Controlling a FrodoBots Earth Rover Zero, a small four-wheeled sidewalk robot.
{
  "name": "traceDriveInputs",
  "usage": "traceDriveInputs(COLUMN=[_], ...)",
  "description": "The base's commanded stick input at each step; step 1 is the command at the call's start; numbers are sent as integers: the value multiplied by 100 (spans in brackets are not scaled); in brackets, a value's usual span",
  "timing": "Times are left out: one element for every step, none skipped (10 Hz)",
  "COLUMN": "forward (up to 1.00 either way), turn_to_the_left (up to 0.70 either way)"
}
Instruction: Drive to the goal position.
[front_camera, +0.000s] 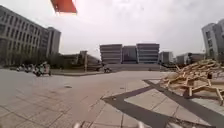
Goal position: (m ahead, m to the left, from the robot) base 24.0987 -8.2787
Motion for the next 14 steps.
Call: traceDriveInputs(forward=[85,85,85,85,85,85,85,85,85,85,85,85,85,85], turn_to_the_left=[0,0,0,0,0,0,0,0,0,0,0,0,-5,-17])
